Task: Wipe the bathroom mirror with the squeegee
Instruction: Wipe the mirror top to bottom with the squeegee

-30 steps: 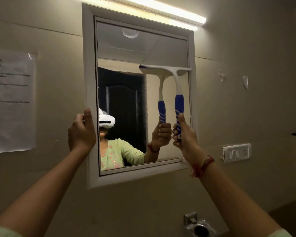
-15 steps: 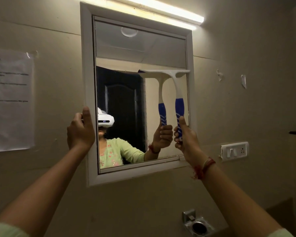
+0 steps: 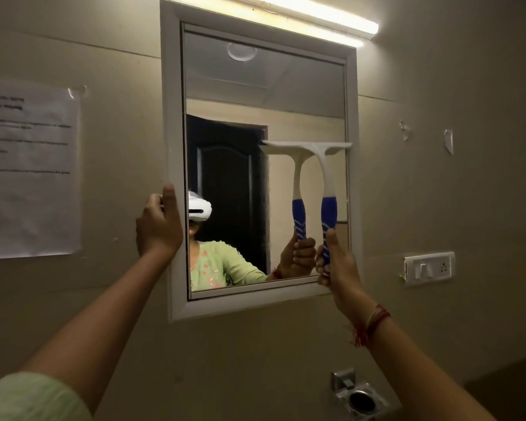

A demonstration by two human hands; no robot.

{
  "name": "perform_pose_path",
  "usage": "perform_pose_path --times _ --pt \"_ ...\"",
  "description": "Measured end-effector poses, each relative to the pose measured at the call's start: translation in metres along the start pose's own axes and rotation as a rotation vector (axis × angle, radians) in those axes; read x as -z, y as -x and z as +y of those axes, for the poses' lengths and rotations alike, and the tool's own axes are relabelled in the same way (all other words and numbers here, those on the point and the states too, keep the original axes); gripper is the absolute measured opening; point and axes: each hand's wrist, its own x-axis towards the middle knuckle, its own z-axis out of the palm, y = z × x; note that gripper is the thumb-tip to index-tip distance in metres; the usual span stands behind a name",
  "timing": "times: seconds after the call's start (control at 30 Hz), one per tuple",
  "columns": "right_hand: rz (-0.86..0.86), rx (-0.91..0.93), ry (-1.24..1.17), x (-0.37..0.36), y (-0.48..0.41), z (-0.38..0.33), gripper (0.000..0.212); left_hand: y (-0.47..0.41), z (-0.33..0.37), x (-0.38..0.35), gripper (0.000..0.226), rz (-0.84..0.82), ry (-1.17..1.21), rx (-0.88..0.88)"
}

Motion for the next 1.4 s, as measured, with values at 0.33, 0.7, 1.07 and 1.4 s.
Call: perform_pose_path --times 0.33,0.7,1.07,1.4 --pt "-0.021 0.016 -0.028 -0.004 -0.012 -0.026 0.045 0.0 -0.003 -0.002 0.051 0.0 0.006 -0.007" --pt "-0.035 -0.029 -0.075 0.004 0.003 0.002 0.045 -0.002 -0.004 -0.002 0.051 0.008 0.012 -0.025" --pt "-0.091 -0.096 -0.101 0.019 0.026 0.036 0.046 -0.001 -0.003 -0.003 0.052 0.015 -0.001 0.0" --pt "-0.098 -0.106 -0.149 0.009 0.014 0.01 0.044 -0.001 -0.002 -0.002 0.051 0.017 -0.012 0.014"
